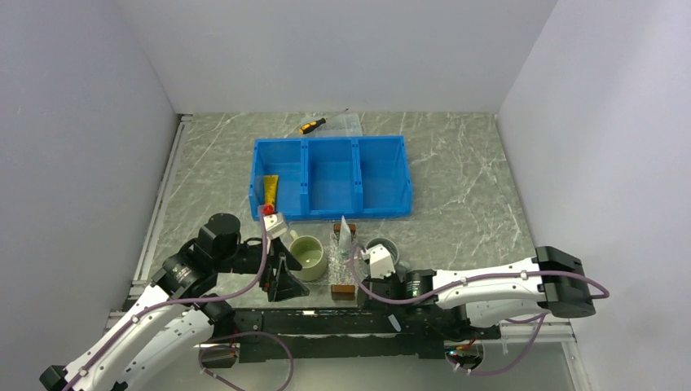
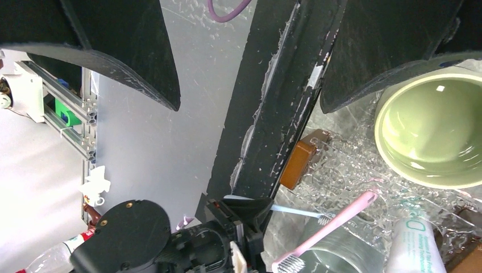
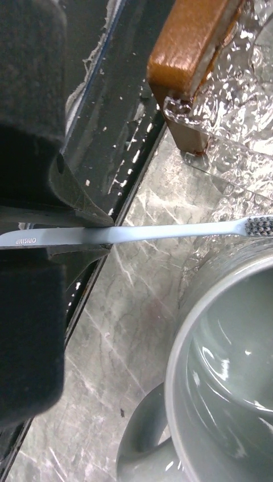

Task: Prepare toiletry sets of a toothbrush and toothpaste on the tray

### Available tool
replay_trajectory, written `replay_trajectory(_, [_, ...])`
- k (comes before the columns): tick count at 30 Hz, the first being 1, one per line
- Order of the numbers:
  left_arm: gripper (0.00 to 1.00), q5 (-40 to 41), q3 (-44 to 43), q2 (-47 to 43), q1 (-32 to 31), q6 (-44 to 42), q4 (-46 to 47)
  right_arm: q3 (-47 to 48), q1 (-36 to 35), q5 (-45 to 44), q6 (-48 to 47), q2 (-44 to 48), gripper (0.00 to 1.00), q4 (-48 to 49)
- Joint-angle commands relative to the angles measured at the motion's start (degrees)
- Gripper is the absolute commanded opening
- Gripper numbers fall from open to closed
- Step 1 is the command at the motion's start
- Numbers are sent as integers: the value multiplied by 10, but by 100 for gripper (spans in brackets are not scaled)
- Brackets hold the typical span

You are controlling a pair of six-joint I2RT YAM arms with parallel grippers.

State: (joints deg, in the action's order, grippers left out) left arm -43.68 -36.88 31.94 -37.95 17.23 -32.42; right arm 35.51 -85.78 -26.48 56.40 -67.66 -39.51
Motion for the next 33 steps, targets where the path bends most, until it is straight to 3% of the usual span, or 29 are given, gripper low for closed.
replay_trajectory(1, [99, 19, -15, -9, 2, 4, 4, 31, 0, 19, -25, 40, 0, -44])
replay_trajectory(9, [99, 52, -27, -9, 2, 19, 6, 66, 0, 59, -51, 121, 0, -107])
replay_trajectory(16, [99, 33, -33, -7, 2, 45, 50, 110, 1, 77, -102, 198, 0, -139])
replay_trajectory(22, [99, -57, -42, 6, 2, 56, 108, 152, 0, 157, -177, 253, 0, -101])
replay_trajectory(33, [99, -173, -65, 23, 2, 96, 191, 206, 0, 314, -272, 216, 0, 60])
